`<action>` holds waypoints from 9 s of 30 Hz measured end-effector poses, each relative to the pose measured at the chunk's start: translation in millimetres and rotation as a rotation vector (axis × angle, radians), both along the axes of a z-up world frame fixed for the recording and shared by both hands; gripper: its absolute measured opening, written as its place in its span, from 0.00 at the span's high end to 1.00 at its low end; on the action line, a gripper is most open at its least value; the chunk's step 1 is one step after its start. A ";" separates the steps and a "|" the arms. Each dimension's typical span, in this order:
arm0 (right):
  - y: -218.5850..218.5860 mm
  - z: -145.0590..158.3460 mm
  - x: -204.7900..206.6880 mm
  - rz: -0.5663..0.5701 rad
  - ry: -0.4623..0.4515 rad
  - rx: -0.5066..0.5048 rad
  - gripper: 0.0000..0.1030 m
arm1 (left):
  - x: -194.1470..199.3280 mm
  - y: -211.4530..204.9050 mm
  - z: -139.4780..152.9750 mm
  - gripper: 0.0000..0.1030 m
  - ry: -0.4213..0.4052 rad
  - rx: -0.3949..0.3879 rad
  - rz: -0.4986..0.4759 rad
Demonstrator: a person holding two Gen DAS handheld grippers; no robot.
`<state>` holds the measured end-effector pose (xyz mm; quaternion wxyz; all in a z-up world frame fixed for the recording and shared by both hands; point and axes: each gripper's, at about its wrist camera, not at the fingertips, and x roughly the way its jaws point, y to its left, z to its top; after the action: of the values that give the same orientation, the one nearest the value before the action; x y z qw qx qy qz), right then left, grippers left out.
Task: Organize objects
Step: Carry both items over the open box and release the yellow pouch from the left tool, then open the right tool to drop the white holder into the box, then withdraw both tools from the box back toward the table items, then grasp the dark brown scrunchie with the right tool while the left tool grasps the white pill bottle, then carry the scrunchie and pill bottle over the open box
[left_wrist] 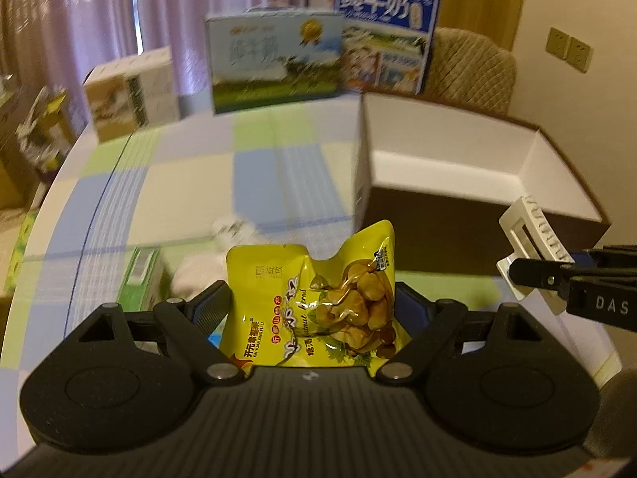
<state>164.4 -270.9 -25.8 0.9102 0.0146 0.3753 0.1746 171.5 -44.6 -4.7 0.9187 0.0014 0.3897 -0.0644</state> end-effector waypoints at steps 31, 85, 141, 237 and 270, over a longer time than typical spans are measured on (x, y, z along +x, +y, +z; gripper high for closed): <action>-113.1 -13.3 125.6 -0.399 0.024 0.018 0.76 | 162.2 -167.8 -9.7 0.17 0.006 0.043 -0.196; -125.0 -38.1 147.1 -0.365 0.065 -0.004 0.61 | 199.6 -177.4 -58.4 0.11 0.138 0.073 -0.188; 16.1 -31.2 -17.7 0.020 0.002 0.090 0.25 | -38.1 39.0 -13.4 0.06 0.084 -0.106 0.089; 86.1 -106.3 57.0 0.120 0.101 -0.073 0.73 | 4.2 92.7 -99.4 0.78 0.085 0.027 0.299; 18.2 18.3 31.5 0.015 -0.103 0.118 0.73 | 21.5 -10.1 4.7 0.77 -0.109 -0.010 0.021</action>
<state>195.9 -252.7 -7.5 0.9246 0.0566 0.3169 0.2038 193.0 -54.7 0.0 0.9391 -0.0039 0.3389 -0.0566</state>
